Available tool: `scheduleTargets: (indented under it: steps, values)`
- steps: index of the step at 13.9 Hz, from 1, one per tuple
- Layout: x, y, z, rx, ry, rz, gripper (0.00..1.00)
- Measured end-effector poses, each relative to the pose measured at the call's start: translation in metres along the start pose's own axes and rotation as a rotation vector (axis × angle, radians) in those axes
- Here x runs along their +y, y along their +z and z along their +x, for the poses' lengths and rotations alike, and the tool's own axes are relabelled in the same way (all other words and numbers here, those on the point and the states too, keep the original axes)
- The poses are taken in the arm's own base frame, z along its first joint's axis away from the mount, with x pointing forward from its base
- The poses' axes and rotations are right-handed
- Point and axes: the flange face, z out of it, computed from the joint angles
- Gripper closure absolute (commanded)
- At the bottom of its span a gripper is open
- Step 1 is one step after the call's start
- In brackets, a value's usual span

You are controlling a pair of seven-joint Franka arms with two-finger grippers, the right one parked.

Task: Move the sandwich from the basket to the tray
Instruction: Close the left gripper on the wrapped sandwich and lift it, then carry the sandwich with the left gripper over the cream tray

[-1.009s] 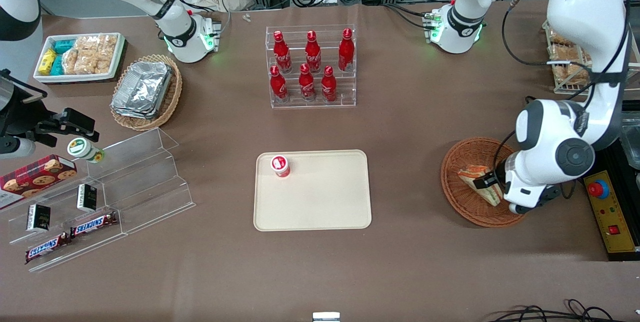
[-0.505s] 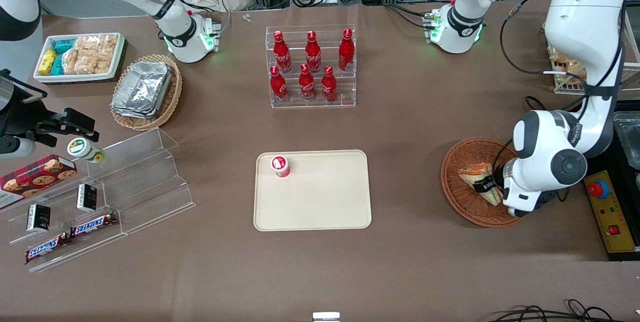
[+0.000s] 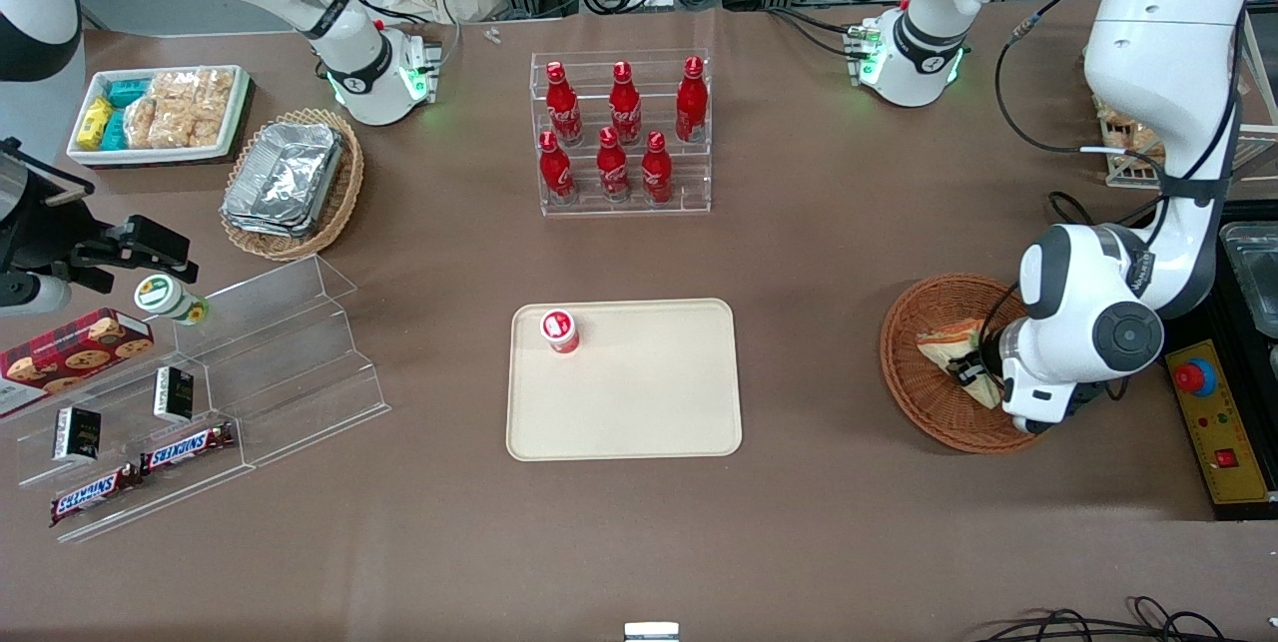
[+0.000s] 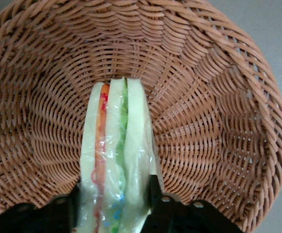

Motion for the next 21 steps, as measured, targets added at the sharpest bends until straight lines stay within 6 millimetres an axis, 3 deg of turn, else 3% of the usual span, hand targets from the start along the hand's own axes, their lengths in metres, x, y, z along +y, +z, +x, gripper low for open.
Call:
scheduleTargets:
  steps: [3,5,9,12,16,18,21]
  values:
    - [0.002,-0.02,-0.006,-0.031,0.005,0.03,0.84]
    - [0.01,-0.054,-0.018,-0.031,0.027,0.036,0.92]
    - [0.055,-0.133,-0.073,-0.02,0.142,0.037,0.97]
    - [0.1,-0.17,-0.118,0.0,0.261,0.003,1.0]
    - [0.163,-0.18,-0.177,0.047,0.405,-0.1,1.0]
    - [0.195,-0.166,-0.199,0.061,0.466,-0.148,1.0]
    - [0.235,-0.129,-0.226,0.1,0.515,-0.159,1.0]
